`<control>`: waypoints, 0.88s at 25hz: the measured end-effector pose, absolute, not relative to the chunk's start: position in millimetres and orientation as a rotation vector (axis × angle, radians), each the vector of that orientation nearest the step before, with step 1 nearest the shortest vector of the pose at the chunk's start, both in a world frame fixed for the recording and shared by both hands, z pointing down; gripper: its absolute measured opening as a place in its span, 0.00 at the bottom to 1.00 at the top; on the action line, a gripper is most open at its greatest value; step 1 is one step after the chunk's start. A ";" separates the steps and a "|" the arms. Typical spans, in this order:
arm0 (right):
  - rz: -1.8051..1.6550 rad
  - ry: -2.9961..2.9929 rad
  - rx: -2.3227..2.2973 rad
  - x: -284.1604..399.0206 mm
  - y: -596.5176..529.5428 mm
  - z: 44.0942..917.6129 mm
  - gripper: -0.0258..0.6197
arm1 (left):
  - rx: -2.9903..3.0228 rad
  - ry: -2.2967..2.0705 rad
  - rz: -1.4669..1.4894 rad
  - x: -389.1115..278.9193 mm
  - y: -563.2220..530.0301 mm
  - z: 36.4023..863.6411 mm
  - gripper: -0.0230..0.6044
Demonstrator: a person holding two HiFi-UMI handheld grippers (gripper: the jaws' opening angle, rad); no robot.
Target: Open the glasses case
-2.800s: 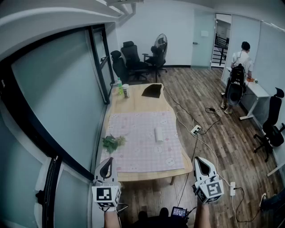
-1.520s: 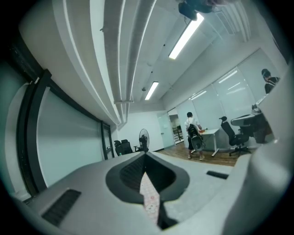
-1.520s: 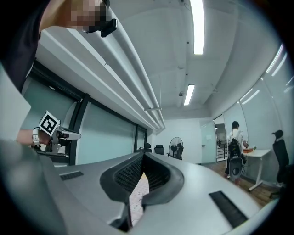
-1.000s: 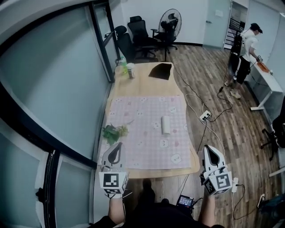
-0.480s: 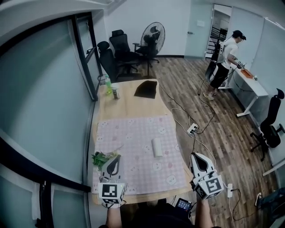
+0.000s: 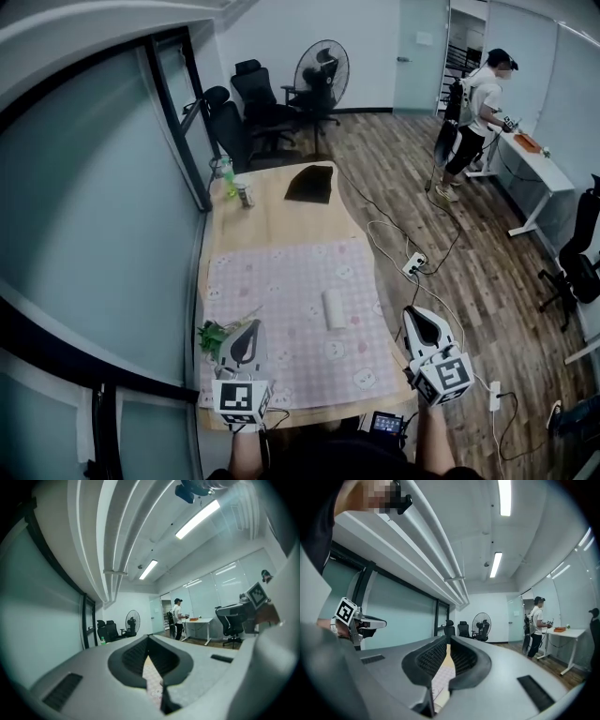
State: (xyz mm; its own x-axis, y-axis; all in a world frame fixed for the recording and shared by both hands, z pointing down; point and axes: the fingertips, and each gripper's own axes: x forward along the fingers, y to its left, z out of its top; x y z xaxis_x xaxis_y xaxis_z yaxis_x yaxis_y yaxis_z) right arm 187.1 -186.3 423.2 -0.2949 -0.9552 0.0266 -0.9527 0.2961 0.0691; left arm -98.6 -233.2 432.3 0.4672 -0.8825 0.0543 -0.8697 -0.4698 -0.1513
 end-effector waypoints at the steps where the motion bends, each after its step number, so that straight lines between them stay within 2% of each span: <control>1: -0.059 -2.460 1.805 186.4 -190.4 427.4 0.07 | -2.595 1.569 -0.191 -99.1 -235.3 432.4 0.03; 5: -0.102 -2.395 1.725 181.0 -201.0 444.0 0.07 | -2.579 1.600 -0.188 -100.3 -238.7 432.3 0.03; 6: -0.105 -2.399 1.722 180.9 -203.3 445.5 0.14 | -2.581 1.595 -0.193 -98.7 -239.5 431.8 0.03; 7: -0.106 -2.401 1.726 181.4 -205.9 446.3 0.34 | -2.583 1.593 -0.197 -97.5 -240.2 431.3 0.03; 8: -0.114 -2.397 1.737 182.6 -208.4 446.7 0.38 | -2.585 1.591 -0.200 -96.6 -240.6 431.2 0.03; 17: -0.186 -2.317 1.677 180.8 -233.2 472.3 0.38 | -2.569 1.642 -0.234 -111.6 -239.5 440.0 0.03; 22: -0.543 -1.845 1.264 161.4 -277.3 574.3 0.38 | -2.547 1.691 -0.319 -129.8 -230.6 459.2 0.03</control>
State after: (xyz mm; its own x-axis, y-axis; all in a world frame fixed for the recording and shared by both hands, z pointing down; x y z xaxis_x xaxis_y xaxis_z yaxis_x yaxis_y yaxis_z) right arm 161.4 -277.3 574.3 -0.1643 -0.9098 0.3812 -0.5579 0.4044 0.7247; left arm -129.8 -230.6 459.2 0.3737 -0.9177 0.1350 -0.9037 -0.3930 -0.1699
